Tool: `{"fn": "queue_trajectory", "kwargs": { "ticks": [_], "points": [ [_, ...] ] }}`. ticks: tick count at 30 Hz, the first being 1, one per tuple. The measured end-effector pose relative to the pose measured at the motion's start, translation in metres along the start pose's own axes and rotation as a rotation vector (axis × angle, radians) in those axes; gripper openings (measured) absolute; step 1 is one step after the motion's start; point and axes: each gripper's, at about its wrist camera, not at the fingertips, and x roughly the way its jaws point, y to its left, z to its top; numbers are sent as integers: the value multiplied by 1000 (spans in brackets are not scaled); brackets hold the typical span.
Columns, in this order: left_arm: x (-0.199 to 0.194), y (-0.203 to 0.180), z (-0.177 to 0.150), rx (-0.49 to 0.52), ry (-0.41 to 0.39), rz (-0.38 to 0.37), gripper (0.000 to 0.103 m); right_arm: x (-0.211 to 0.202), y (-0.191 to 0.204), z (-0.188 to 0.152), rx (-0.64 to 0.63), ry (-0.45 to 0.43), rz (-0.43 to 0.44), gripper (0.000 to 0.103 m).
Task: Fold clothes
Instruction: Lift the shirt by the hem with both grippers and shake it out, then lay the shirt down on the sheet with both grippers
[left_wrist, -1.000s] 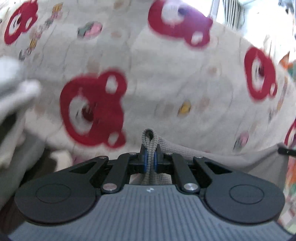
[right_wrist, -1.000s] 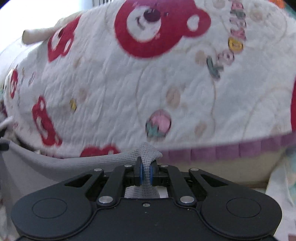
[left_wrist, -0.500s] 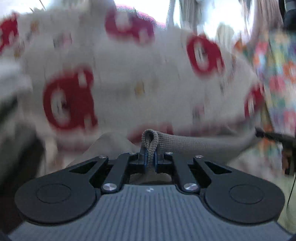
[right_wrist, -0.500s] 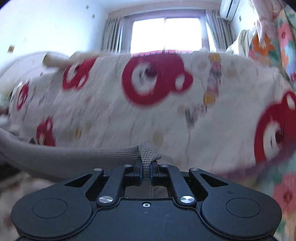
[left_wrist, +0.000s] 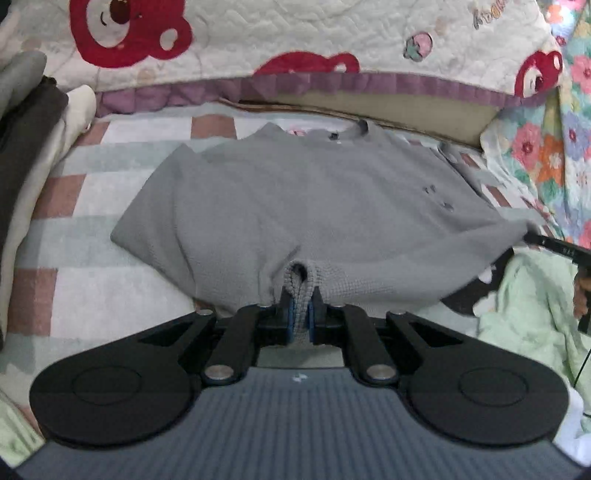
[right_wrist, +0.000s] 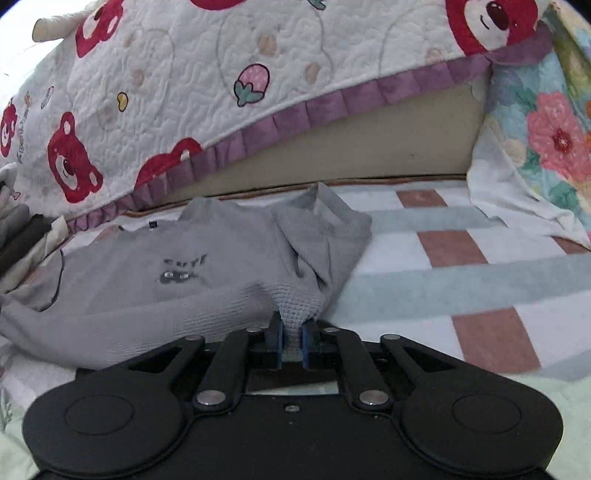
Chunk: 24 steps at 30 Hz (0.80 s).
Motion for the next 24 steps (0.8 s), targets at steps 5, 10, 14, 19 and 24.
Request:
{"fn": "queue_trajectory", "kwargs": {
  "ticks": [5, 10, 14, 19, 24],
  "points": [
    [-14, -13, -8, 11, 205, 38, 8, -28, -15, 9, 291, 94, 33, 18],
    [-34, 10, -19, -338, 256, -83, 8, -41, -36, 4, 642, 153, 73, 38],
    [-40, 7, -32, -508, 188, -56, 23, -24, -43, -12, 889, 218, 158, 46],
    [-42, -5, -48, -661, 108, 34, 47, -12, -33, -20, 942, 229, 186, 49],
    [-37, -15, -60, -751, 43, 167, 49, -17, -37, -24, 959, 181, 182, 51]
  ]
}}
